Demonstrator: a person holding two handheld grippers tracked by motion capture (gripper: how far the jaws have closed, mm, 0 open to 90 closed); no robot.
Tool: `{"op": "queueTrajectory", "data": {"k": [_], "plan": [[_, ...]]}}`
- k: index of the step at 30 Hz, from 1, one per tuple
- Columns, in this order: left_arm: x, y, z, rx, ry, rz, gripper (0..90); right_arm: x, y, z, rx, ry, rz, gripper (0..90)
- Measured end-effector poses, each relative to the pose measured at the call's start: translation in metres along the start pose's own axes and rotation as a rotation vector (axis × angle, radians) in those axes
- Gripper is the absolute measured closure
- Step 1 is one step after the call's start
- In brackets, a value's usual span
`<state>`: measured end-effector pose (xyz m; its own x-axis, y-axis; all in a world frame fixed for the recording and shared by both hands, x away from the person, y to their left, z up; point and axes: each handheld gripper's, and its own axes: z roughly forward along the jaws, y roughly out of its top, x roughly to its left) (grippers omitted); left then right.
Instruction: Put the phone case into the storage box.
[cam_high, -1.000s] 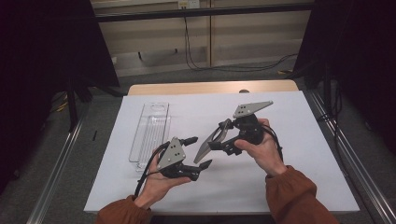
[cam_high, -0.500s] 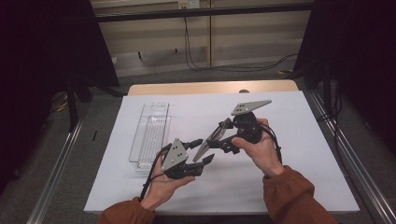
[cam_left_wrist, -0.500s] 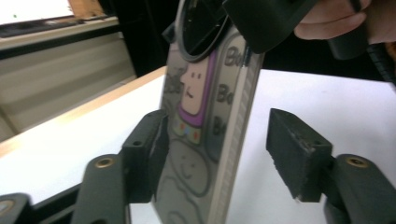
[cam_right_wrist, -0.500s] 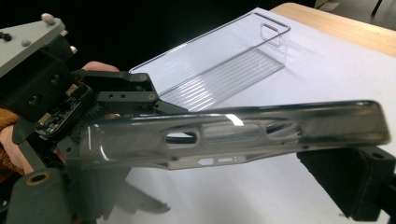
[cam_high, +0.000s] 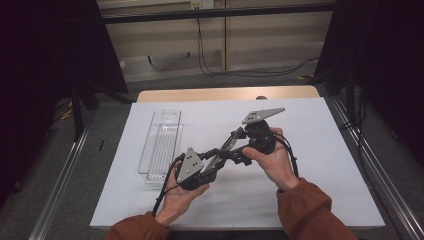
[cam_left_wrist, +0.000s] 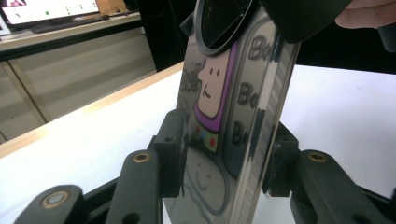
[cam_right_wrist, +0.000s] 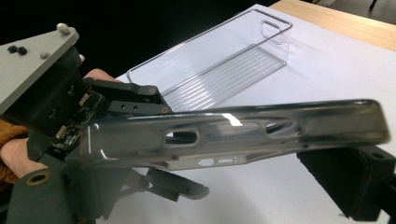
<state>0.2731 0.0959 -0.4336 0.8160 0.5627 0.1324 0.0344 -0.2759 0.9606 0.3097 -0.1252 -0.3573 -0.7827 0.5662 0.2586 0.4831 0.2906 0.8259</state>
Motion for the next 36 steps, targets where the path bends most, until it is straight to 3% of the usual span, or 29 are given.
{"op": "queueTrajectory", "data": {"k": [8,10,13,18,19,20,26,27,30,33,34,36], "plan": [[-0.003,-0.002,0.002,0.010,0.067,0.011,70.2,0.001,-0.002,0.007,0.004,-0.006,0.016,11.9],[-0.005,-0.002,0.002,0.015,0.080,0.032,72.2,0.002,-0.002,0.008,0.002,-0.017,0.024,11.9],[-0.004,-0.003,0.002,0.024,0.084,0.065,75.0,0.001,-0.002,0.009,0.005,-0.017,0.036,11.8],[-0.004,-0.003,0.003,0.013,0.079,0.067,80.3,0.001,-0.003,0.010,0.002,-0.030,0.061,11.1],[-0.002,-0.003,0.001,0.030,0.081,0.076,82.8,0.000,-0.003,0.010,0.001,-0.032,0.066,11.1],[0.000,-0.004,0.001,0.015,0.064,0.050,84.7,0.000,-0.003,0.010,0.000,-0.025,0.069,11.4],[0.003,-0.003,0.000,0.005,0.044,0.015,85.3,0.000,-0.003,0.008,-0.015,-0.005,0.045,12.1],[0.004,-0.003,-0.001,0.004,0.022,0.009,85.8,0.000,-0.003,0.008,-0.026,0.002,0.038,13.0],[0.004,-0.003,-0.001,0.008,0.008,-0.003,85.8,-0.002,-0.003,0.005,-0.048,0.031,0.025,10.9],[0.007,-0.003,-0.002,0.017,-0.003,-0.004,85.8,-0.002,-0.003,0.003,-0.065,0.043,0.006,8.4],[0.005,-0.003,-0.002,0.009,0.021,-0.023,85.8,-0.002,-0.003,0.002,-0.073,0.048,0.000,7.9],[0.008,-0.002,-0.003,-0.006,-0.011,-0.044,85.8,-0.002,-0.004,0.001,-0.085,0.057,-0.012,5.8]]}}
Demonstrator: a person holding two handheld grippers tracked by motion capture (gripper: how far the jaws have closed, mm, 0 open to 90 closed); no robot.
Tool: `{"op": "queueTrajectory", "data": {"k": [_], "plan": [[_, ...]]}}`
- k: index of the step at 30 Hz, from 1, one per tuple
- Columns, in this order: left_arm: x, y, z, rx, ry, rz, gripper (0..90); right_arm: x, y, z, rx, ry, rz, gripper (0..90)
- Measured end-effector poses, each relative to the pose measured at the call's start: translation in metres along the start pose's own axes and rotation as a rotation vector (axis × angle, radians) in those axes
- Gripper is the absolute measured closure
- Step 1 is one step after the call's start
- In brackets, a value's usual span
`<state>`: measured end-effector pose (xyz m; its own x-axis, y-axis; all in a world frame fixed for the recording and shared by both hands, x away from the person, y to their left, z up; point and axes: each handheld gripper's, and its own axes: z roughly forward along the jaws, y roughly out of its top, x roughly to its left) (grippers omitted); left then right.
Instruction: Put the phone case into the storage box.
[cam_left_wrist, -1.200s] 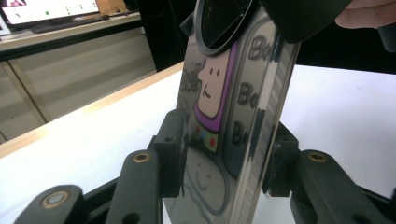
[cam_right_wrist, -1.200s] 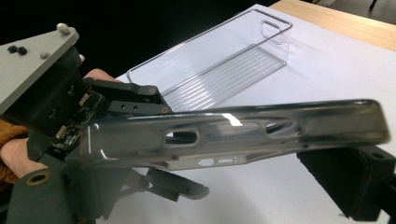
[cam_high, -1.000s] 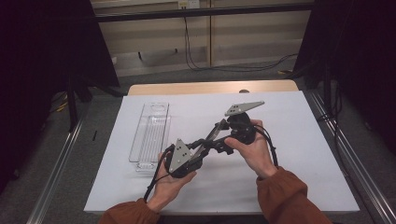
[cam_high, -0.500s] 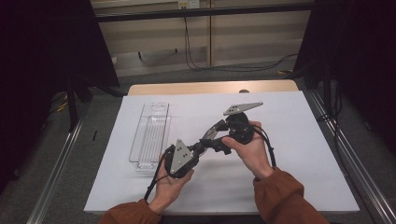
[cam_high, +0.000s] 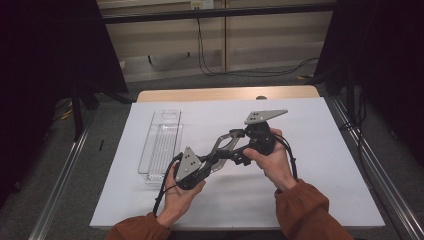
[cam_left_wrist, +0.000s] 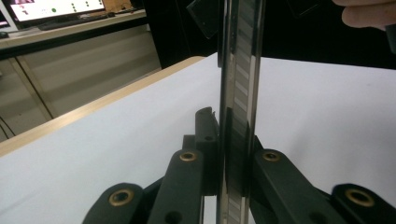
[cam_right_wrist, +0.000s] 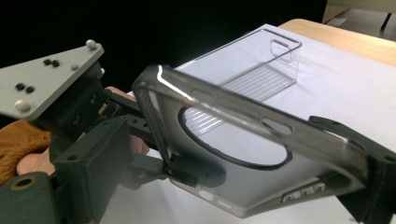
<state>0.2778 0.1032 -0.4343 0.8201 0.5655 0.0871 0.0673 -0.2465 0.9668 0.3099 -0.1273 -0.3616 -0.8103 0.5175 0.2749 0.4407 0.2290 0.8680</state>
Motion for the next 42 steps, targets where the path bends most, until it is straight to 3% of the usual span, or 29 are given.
{"op": "queueTrajectory", "data": {"k": [7,8,11,17,18,20,21,23,25,33,39,40,41,42], "plan": [[0.008,0.002,-0.007,-0.024,-0.044,-0.077,85.9,-0.004,-0.004,-0.007,-0.048,0.040,-0.015,1.7],[0.009,0.003,-0.008,-0.020,-0.050,-0.066,85.8,-0.005,-0.005,-0.009,-0.055,0.046,-0.013,2.0],[0.010,0.002,-0.010,-0.026,-0.088,-0.091,85.8,-0.007,-0.007,-0.012,-0.071,0.045,-0.025,1.8],[0.009,0.004,-0.012,-0.073,-0.166,-0.139,85.8,-0.010,-0.012,-0.020,-0.122,0.089,-0.056,2.6],[0.011,0.005,-0.014,-0.063,-0.206,-0.126,85.8,-0.011,-0.013,-0.021,-0.130,0.098,-0.058,3.0],[0.011,0.005,-0.015,-0.082,-0.192,-0.143,85.8,-0.011,-0.014,-0.023,-0.152,0.114,-0.069,4.9],[0.013,0.005,-0.016,-0.073,-0.204,-0.125,85.8,-0.011,-0.015,-0.025,-0.160,0.123,-0.072,6.2],[0.014,0.005,-0.016,-0.077,-0.233,-0.135,85.8,-0.011,-0.016,-0.027,-0.172,0.132,-0.082,8.6],[0.014,0.005,-0.017,-0.074,-0.229,-0.132,85.8,-0.012,-0.016,-0.028,-0.177,0.142,-0.092,16.1],[0.012,0.005,-0.016,-0.082,-0.321,-0.164,85.8,-0.016,-0.015,-0.034,-0.209,0.206,-0.126,35.3],[0.012,0.004,-0.015,-0.091,-0.361,-0.179,85.8,-0.017,-0.015,-0.040,-0.232,0.258,-0.142,50.6],[0.013,0.004,-0.015,-0.089,-0.393,-0.177,85.8,-0.017,-0.015,-0.041,-0.236,0.270,-0.142,54.1],[0.012,0.004,-0.015,-0.096,-0.379,-0.184,85.8,-0.018,-0.015,-0.042,-0.241,0.283,-0.142,56.3],[0.012,0.003,-0.014,-0.095,-0.393,-0.183,85.8,-0.018,-0.016,-0.042,-0.244,0.289,-0.141,59.1]]}}
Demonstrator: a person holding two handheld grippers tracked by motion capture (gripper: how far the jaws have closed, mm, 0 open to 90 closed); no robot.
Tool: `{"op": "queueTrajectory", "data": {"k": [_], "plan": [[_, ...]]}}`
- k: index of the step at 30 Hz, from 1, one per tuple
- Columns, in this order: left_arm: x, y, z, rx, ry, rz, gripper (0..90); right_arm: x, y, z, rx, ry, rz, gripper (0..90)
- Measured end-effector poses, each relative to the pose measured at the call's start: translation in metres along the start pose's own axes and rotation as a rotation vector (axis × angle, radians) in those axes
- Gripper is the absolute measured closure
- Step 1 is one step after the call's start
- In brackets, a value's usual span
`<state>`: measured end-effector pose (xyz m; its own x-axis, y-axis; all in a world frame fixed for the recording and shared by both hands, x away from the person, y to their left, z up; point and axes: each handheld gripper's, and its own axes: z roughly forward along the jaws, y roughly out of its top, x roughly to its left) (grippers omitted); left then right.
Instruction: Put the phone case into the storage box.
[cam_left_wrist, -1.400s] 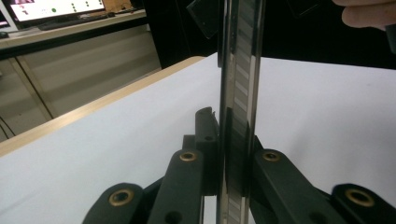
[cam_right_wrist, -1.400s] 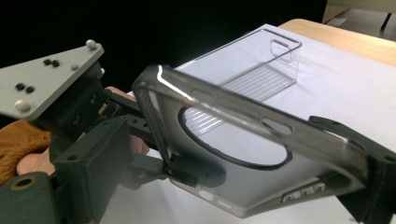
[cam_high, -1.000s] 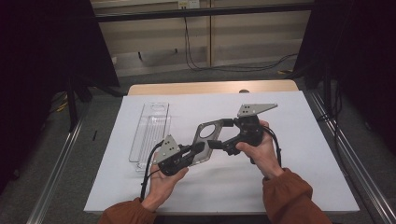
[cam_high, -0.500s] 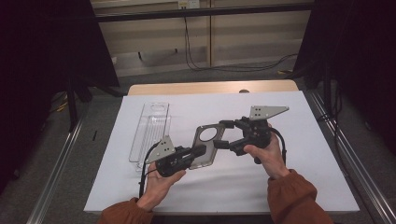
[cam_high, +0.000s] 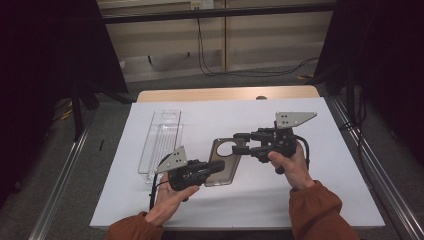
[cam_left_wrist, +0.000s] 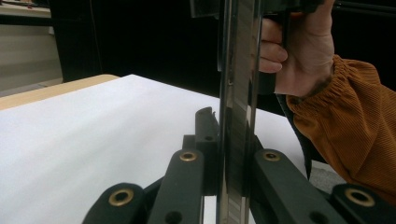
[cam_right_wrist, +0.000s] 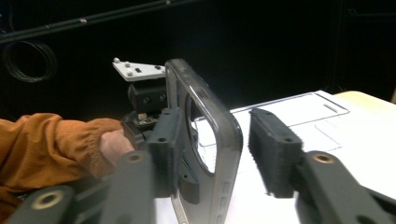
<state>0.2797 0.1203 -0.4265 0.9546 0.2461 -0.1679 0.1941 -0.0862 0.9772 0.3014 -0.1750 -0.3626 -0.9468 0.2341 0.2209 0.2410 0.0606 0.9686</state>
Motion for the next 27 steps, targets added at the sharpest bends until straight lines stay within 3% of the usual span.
{"op": "queueTrajectory", "data": {"k": [3,8,12,15,16,19,23,24,27], "plan": [[0.0002,-0.0004,0.0001,-0.003,-0.015,-0.013,85.8,0.0001,-0.0001,-0.0006,0.000,0.037,-0.008,67.7],[-0.0004,0.0000,-0.0003,0.000,-0.033,-0.006,85.7,-0.0008,-0.0006,-0.0017,-0.003,0.056,-0.003,79.3],[0.0017,-0.0013,0.0007,0.000,-0.059,-0.017,85.6,-0.0016,-0.0012,-0.0024,0.006,0.064,-0.011,80.2],[0.0012,-0.0029,0.0030,-0.009,-0.027,-0.030,84.9,-0.0022,-0.0015,-0.0026,0.009,0.064,-0.016,80.4],[0.0031,-0.0031,0.0023,0.007,-0.049,-0.023,84.6,-0.0024,-0.0018,-0.0025,0.006,0.070,-0.014,80.6],[0.0037,-0.0050,0.0040,0.006,-0.032,-0.021,81.8,-0.0020,-0.0017,-0.0023,0.019,0.061,-0.024,80.7],[0.0035,-0.0063,0.0039,0.021,-0.009,-0.008,75.0,-0.0005,-0.0011,-0.0020,0.029,0.047,-0.027,80.7],[0.0031,-0.0072,0.0053,0.005,-0.014,-0.010,73.4,-0.0004,-0.0010,-0.0019,0.032,0.048,-0.026,80.8],[0.0018,-0.0074,0.0057,0.016,0.019,-0.006,67.2,0.0001,-0.0008,-0.0009,0.033,0.040,-0.026,80.8]]}}
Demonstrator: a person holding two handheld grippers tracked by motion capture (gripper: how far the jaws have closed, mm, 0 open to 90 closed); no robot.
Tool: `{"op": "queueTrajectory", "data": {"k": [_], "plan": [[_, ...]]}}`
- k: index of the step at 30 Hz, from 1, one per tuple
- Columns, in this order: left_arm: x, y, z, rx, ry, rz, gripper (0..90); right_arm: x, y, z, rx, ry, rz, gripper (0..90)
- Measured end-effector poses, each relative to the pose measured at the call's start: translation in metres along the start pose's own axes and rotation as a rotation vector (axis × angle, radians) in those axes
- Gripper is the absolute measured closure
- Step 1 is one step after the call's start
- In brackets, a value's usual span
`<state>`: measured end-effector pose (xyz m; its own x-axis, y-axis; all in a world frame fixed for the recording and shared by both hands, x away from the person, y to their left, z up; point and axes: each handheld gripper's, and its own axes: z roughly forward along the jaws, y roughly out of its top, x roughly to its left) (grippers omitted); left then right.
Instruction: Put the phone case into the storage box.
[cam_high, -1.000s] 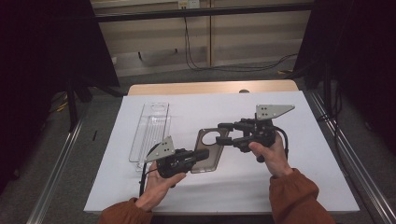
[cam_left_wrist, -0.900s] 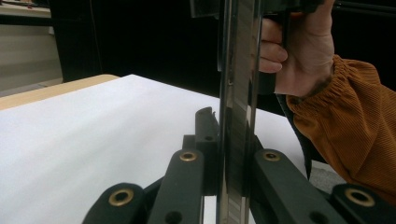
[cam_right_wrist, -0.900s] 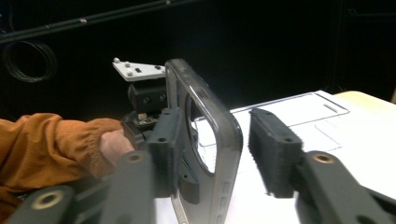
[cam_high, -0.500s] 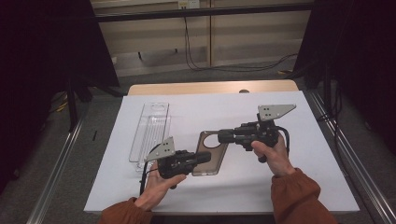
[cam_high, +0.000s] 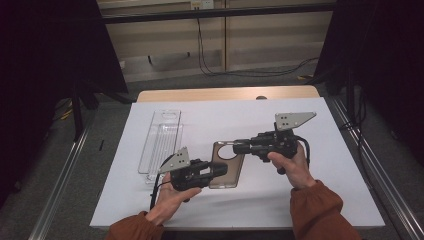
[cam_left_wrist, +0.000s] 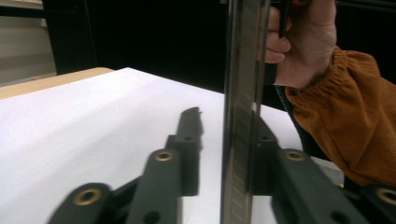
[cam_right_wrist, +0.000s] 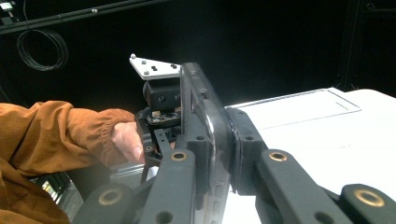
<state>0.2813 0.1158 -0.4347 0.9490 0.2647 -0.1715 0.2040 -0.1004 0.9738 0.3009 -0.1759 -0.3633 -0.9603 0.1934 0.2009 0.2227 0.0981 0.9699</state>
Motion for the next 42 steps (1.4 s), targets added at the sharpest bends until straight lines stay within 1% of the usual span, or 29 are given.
{"op": "queueTrajectory", "data": {"k": [1,2,3,4,5,10,11,13,15,17,18,19,21,23,24,25,26,27,28,30,31,33,34,35,37,39,40,41,42], "plan": [[0.000,0.000,0.001,-0.002,-0.002,0.003,65.9,0.000,0.000,0.000,0.003,-0.005,0.001,80.8],[-0.001,0.000,0.000,0.009,0.012,0.005,64.0,0.000,0.001,0.000,0.004,-0.006,0.001,80.8],[-0.001,0.000,0.001,0.007,0.012,0.003,62.6,0.001,0.001,0.000,0.006,-0.013,0.000,80.8],[-0.002,0.000,0.001,0.015,0.015,0.013,61.6,0.001,0.001,0.000,0.005,-0.011,0.002,80.8],[-0.003,0.000,0.001,0.017,0.017,0.013,58.6,0.001,0.001,0.000,0.009,-0.014,0.004,80.8],[-0.005,0.000,0.003,0.019,0.058,0.023,47.4,0.002,0.001,0.000,0.019,-0.031,0.012,80.8],[-0.005,0.000,0.003,0.021,0.066,0.019,43.5,0.002,0.001,0.000,0.020,-0.033,0.013,80.8],[-0.005,0.000,0.003,0.017,0.086,0.020,39.4,0.002,0.002,0.001,0.022,-0.041,0.014,80.8],[-0.005,0.000,0.003,0.024,0.105,0.027,31.4,0.002,0.002,0.000,0.023,-0.052,0.020,80.9],[-0.005,0.001,0.002,0.024,0.118,0.025,28.2,0.002,0.003,0.000,0.025,-0.075,0.024,80.9],[-0.005,0.001,0.002,0.024,0.125,0.027,25.0,0.002,0.003,-0.001,0.022,-0.081,0.027,80.8],[-0.005,0.001,0.003,0.022,0.144,0.026,21.8,0.002,0.004,-0.001,0.026,-0.087,0.030,80.9],[-0.005,0.001,0.003,0.026,0.148,0.029,16.3,0.002,0.004,-0.001,0.027,-0.105,0.031,80.8],[-0.007,0.001,0.004,0.022,0.171,0.036,13.3,0.003,0.006,-0.001,0.027,-0.116,0.034,80.8],[-0.007,0.002,0.003,0.028,0.182,0.056,11.4,0.003,0.006,-0.001,0.026,-0.123,0.035,80.8],[-0.008,0.002,0.004,0.012,0.207,0.045,9.3,0.003,0.007,-0.001,0.031,-0.130,0.035,80.8],[-0.009,0.003,0.004,0.014,0.221,0.047,6.7,0.003,0.008,-0.001,0.030,-0.143,0.037,80.8],[-0.009,0.004,0.004,0.024,0.243,0.064,4.1,0.003,0.008,-0.001,0.030,-0.148,0.043,80.8],[-0.009,0.005,0.004,0.029,0.244,0.066,3.3,0.003,0.009,-0.001,0.034,-0.161,0.046,80.8],[-0.010,0.007,0.005,0.019,0.248,0.051,2.8,0.002,0.010,-0.001,0.036,-0.183,0.049,80.9],[-0.010,0.008,0.004,0.023,0.256,0.060,2.2,0.002,0.011,-0.001,0.034,-0.191,0.050,80.8],[-0.012,0.009,0.005,0.016,0.255,0.050,2.2,0.002,0.012,-0.001,0.036,-0.199,0.050,80.8],[-0.011,0.010,0.004,0.025,0.259,0.058,2.2,0.003,0.012,-0.001,0.038,-0.206,0.048,80.8],[-0.011,0.010,0.005,0.015,0.265,0.058,2.2,0.003,0.013,-0.001,0.042,-0.213,0.046,80.8],[-0.012,0.012,0.005,0.013,0.277,0.067,2.2,0.003,0.014,-0.001,0.045,-0.234,0.049,80.8],[-0.011,0.013,0.004,0.025,0.303,0.103,2.0,0.003,0.014,-0.001,0.041,-0.247,0.053,80.8],[-0.012,0.013,0.006,0.003,0.300,0.083,1.9,0.002,0.015,-0.001,0.039,-0.253,0.053,80.8],[-0.011,0.014,0.006,0.009,0.298,0.096,2.0,0.002,0.015,-0.001,0.040,-0.266,0.053,80.8],[-0.011,0.014,0.007,-0.002,0.312,0.089,1.8,0.003,0.015,-0.001,0.041,-0.273,0.055,80.8]]}}
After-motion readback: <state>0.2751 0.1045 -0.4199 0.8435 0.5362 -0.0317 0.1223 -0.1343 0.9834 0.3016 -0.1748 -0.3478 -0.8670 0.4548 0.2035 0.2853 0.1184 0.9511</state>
